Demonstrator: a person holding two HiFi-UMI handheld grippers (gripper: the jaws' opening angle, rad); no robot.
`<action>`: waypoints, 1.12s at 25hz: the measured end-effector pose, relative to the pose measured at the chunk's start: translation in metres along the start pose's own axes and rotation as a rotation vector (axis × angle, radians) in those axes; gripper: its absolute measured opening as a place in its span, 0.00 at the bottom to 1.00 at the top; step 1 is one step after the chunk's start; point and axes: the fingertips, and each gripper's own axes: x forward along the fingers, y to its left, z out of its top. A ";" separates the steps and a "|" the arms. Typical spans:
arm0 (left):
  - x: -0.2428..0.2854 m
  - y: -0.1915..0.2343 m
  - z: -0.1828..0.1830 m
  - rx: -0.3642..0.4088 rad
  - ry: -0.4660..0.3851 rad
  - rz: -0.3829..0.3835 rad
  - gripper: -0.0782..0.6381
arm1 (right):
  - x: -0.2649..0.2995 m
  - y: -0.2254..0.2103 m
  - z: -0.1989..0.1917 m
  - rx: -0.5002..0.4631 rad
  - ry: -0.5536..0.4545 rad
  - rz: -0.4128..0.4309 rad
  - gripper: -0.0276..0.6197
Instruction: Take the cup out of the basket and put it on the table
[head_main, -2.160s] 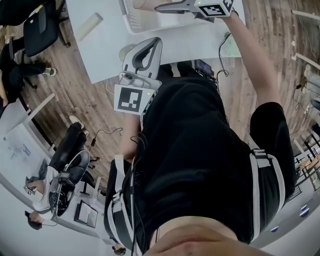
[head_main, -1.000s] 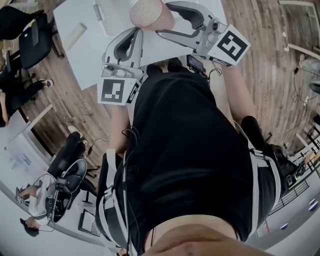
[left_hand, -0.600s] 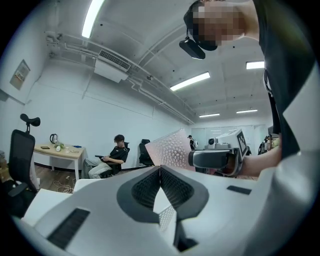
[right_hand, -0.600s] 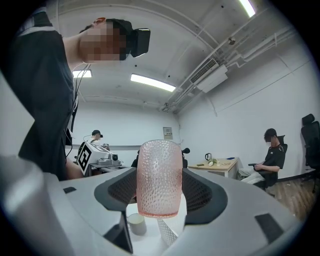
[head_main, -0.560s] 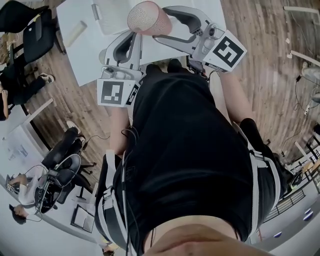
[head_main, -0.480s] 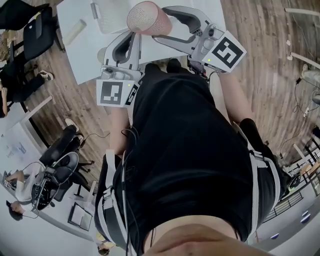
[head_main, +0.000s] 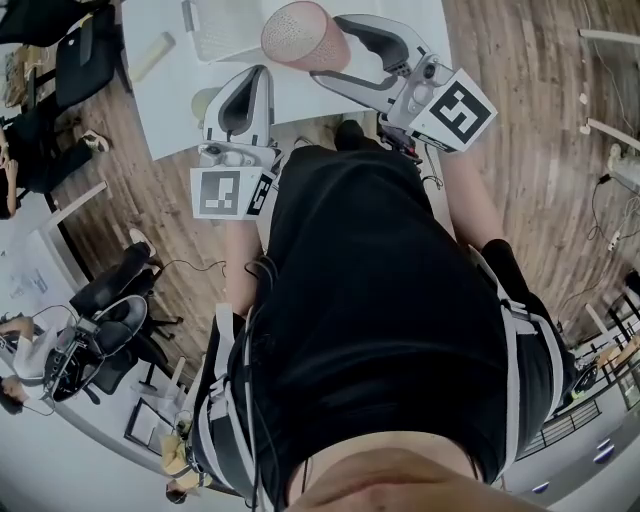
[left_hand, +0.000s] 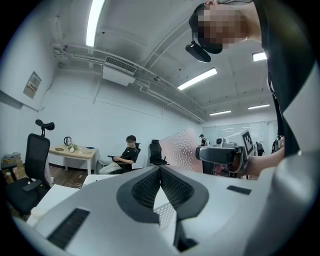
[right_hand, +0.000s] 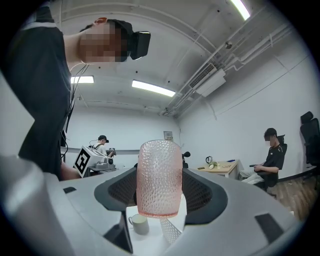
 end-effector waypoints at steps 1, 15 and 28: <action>-0.003 0.002 -0.001 0.000 -0.001 0.000 0.14 | 0.001 0.002 0.000 0.001 -0.003 -0.006 0.47; -0.086 0.018 0.007 0.009 -0.032 -0.064 0.14 | 0.026 0.071 0.015 0.064 -0.057 -0.087 0.47; -0.176 0.013 -0.022 -0.013 -0.030 -0.164 0.14 | 0.035 0.167 -0.008 0.074 -0.036 -0.167 0.47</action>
